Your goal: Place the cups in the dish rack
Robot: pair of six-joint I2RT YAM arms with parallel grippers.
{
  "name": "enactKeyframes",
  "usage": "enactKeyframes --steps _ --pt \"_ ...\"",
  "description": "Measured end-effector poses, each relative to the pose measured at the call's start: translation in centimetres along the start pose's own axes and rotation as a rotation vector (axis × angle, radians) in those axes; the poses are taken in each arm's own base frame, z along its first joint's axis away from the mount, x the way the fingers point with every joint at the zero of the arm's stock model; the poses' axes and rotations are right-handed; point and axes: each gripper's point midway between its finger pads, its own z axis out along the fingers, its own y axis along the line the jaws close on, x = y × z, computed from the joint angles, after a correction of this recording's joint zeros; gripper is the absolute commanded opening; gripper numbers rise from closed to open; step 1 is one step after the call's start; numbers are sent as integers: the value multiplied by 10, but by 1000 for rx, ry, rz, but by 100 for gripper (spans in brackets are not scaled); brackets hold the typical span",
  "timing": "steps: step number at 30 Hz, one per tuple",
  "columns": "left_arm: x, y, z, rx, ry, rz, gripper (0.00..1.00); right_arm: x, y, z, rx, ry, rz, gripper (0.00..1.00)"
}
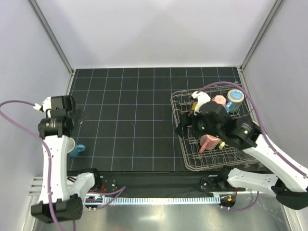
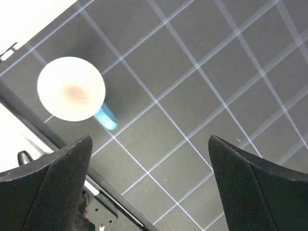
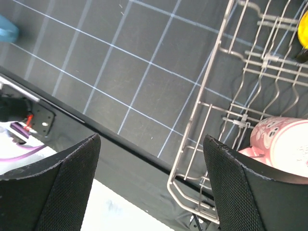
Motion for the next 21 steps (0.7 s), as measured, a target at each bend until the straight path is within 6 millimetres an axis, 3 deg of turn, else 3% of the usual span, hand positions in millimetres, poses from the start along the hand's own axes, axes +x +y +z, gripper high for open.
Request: enactKeyframes --steps 8,15,21 --pt "-3 33 47 -198 116 -138 100 -4 -7 -36 -33 -74 -21 89" --pt "0 41 76 -282 157 -183 100 1 -17 -45 -4 -77 -30 90" --pt "0 59 91 -315 149 -275 99 2 -15 -41 -1 -61 -30 90"
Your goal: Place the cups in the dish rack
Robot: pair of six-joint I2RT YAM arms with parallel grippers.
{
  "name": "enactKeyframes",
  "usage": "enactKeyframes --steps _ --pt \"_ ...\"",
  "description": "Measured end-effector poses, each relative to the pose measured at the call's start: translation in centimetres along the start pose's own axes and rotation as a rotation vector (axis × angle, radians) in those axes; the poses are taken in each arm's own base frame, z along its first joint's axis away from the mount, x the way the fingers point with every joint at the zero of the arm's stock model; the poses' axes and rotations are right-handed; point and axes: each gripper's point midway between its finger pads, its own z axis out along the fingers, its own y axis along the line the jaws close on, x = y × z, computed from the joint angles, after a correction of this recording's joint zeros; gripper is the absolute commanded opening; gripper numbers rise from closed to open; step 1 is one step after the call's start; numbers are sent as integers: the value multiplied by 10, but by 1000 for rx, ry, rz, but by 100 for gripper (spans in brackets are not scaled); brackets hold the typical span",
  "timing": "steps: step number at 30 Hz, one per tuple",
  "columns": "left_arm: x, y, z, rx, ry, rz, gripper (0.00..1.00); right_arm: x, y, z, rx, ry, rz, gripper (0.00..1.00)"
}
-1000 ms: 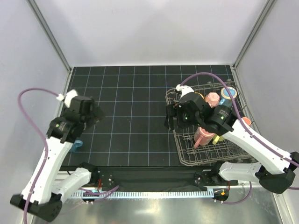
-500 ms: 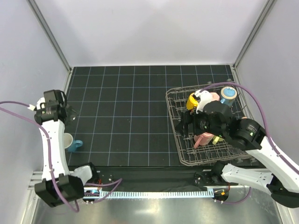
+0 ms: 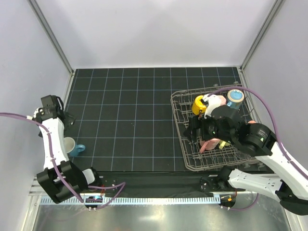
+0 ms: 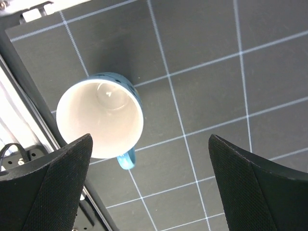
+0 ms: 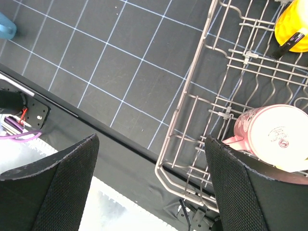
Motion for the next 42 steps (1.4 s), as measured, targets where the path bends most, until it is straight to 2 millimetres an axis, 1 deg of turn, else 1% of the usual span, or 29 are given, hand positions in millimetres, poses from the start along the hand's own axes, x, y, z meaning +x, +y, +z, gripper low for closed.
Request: enactKeyframes --steps 5,12,15,16,22,23,26,27,28,29,31,32,33,34,37,39,42 --pt "5 7 17 -26 38 -47 95 1 1 9 13 27 -1 90" --pt "17 2 42 -60 109 -68 90 0 5 11 4 27 21 90" --pt "20 2 47 -69 119 -71 85 1 6 12 1 27 30 90" --pt "21 3 48 -71 119 -73 82 1 6 12 2 29 33 90" --pt "26 16 53 -113 104 -95 69 3 5 14 5 32 40 90" --pt "27 18 53 -117 102 -97 68 3 5 14 6 33 41 90" --pt "30 23 53 -121 93 -102 58 3 5 16 12 35 44 92" --pt "30 24 54 -121 89 -104 53 3 5 17 16 38 42 93" --pt "31 25 54 -121 88 -105 51 3 5 18 18 42 41 94" --pt "32 25 55 -119 86 -109 49 4 5 20 22 48 37 95" --pt "33 25 56 -118 86 -110 40 5 5 24 28 60 29 95" --pt "34 25 57 -116 85 -112 37 6 4 25 30 65 26 95" --pt "34 25 57 -115 84 -111 31 7 4 26 32 69 22 95" --pt "34 25 58 -110 83 -110 27 7 4 26 32 70 19 95" --pt "33 20 59 -81 77 -100 9 7 3 25 31 67 8 95" --pt "31 17 59 -65 70 -98 0 7 3 23 28 61 3 95" --pt "30 16 58 -54 68 -90 0 6 2 20 22 48 0 95"
